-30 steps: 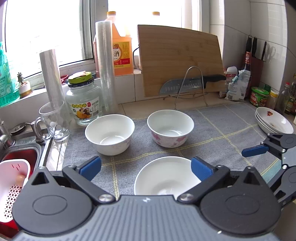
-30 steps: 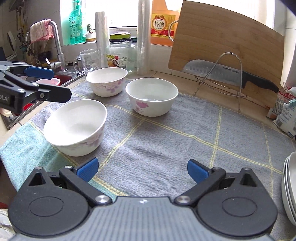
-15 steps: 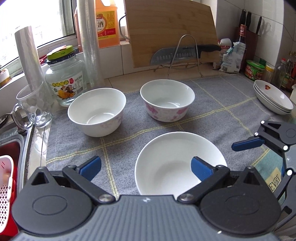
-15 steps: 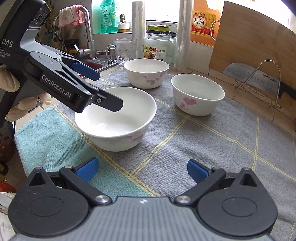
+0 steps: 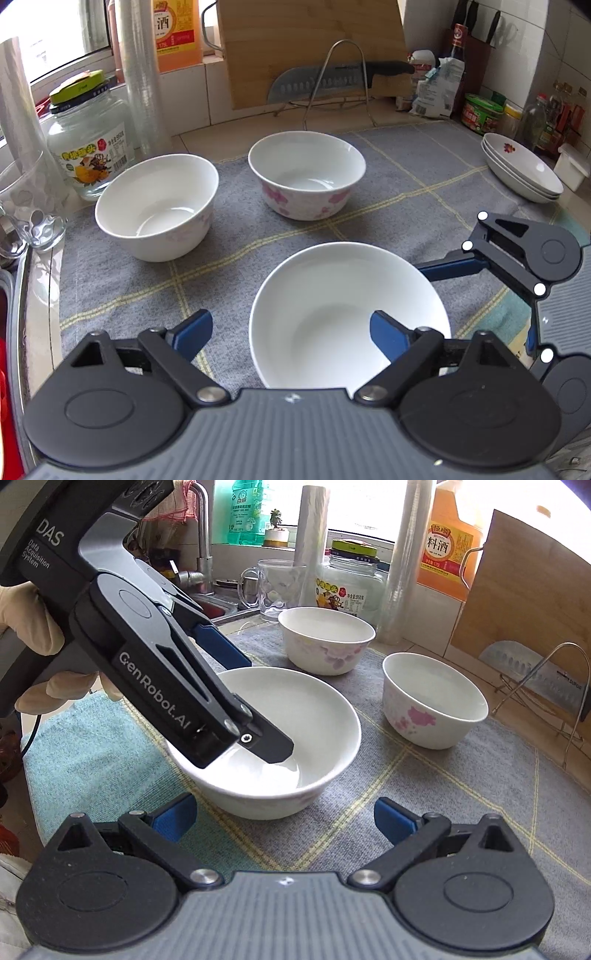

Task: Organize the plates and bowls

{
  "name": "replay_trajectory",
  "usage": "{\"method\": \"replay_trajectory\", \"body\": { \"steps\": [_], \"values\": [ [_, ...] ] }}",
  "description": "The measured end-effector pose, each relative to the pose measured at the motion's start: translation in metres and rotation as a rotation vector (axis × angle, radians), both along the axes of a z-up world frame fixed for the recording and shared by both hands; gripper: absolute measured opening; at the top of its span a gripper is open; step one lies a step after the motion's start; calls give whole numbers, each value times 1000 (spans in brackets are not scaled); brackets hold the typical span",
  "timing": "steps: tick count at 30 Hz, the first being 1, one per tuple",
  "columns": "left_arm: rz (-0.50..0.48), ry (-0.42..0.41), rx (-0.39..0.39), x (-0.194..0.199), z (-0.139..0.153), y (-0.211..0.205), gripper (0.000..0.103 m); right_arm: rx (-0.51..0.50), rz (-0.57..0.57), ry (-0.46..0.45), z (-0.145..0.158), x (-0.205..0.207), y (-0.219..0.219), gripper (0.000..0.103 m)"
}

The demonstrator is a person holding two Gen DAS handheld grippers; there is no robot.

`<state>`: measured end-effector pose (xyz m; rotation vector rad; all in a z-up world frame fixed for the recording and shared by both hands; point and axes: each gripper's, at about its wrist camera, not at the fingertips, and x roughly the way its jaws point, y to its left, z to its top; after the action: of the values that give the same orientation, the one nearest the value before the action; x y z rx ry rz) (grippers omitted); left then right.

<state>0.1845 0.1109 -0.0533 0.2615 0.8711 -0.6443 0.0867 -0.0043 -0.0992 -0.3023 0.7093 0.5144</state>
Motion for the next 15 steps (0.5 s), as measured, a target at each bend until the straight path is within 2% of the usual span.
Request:
{"method": "replay_trajectory", "body": {
  "steps": [5, 8, 10, 15],
  "values": [
    [-20, 18, 0, 1, -1, -2, 77, -7, 16, -23, 2, 0, 7, 103],
    [-31, 23, -3, 1, 0, -3, 76, -11, 14, -30, 3, 0, 7, 102],
    [-36, 23, -4, 1, 0, -3, 75, -5, 13, -25, 4, 0, 5, 94],
    [-46, 27, -3, 2, 0, -4, 75, 11, 18, -17, 4, -1, 3, 88]
  ]
}}
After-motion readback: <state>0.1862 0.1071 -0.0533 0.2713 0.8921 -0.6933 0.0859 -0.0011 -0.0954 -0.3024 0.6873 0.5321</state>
